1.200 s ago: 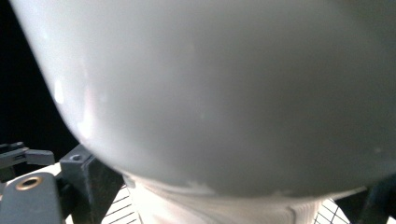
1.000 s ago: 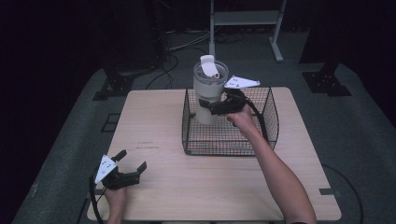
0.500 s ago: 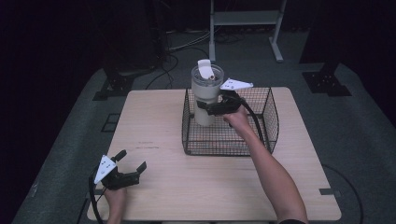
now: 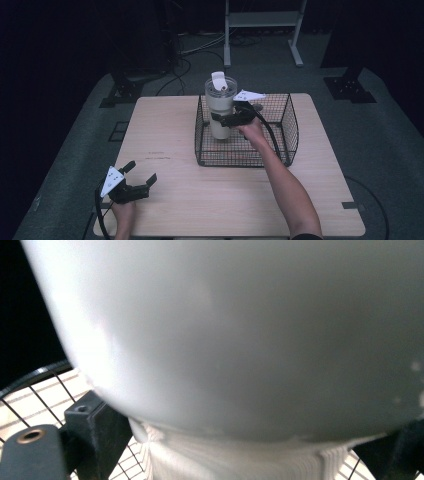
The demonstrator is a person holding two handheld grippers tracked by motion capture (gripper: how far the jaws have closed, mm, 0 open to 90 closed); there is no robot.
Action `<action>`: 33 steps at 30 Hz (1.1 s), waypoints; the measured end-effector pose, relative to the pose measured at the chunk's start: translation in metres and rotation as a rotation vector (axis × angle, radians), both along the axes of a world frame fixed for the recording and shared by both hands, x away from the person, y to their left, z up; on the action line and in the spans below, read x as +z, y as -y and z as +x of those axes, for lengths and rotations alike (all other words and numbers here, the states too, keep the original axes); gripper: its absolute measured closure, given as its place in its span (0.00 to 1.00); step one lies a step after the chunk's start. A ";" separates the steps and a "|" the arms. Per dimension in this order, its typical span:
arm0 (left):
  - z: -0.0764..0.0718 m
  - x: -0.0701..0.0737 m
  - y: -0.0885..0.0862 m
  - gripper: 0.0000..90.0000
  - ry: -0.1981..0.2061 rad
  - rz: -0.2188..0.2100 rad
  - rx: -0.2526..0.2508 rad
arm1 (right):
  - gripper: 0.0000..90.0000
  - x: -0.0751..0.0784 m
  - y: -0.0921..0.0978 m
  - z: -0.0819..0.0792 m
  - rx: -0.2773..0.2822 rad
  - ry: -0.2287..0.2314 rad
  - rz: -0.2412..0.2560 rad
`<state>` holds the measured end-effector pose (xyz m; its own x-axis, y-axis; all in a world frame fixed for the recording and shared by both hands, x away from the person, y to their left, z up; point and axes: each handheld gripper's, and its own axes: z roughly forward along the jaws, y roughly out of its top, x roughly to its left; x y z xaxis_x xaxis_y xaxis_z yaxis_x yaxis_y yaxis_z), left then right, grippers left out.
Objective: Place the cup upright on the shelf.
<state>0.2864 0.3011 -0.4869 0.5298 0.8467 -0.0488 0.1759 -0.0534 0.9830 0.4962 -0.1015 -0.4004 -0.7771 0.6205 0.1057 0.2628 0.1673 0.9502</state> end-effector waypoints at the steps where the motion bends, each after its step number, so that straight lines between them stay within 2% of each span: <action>1: 0.000 0.000 0.000 0.00 0.000 0.000 0.000 | 0.10 -0.002 0.000 0.001 -0.002 -0.006 -0.004; 6: 0.000 0.000 0.000 0.00 0.000 0.002 -0.002 | 0.10 -0.004 -0.001 0.005 -0.005 0.000 -0.044; 13: 0.000 0.000 0.000 0.00 -0.001 0.004 -0.003 | 0.10 -0.009 0.000 0.010 0.037 -0.002 -0.074; 18: 0.000 0.000 0.000 0.00 -0.003 0.000 -0.003 | 0.10 -0.010 -0.004 0.011 0.068 -0.022 -0.101; 28: 0.000 0.000 -0.003 0.00 -0.003 -0.024 -0.004 | 0.10 -0.015 -0.006 0.016 0.112 -0.063 -0.109; 31: 0.000 0.000 -0.002 0.00 -0.002 -0.022 -0.003 | 0.10 -0.017 -0.006 0.017 0.114 -0.067 -0.132; 33: 0.000 0.000 -0.002 0.00 -0.004 -0.018 -0.004 | 0.10 -0.021 -0.006 0.017 0.131 -0.060 -0.166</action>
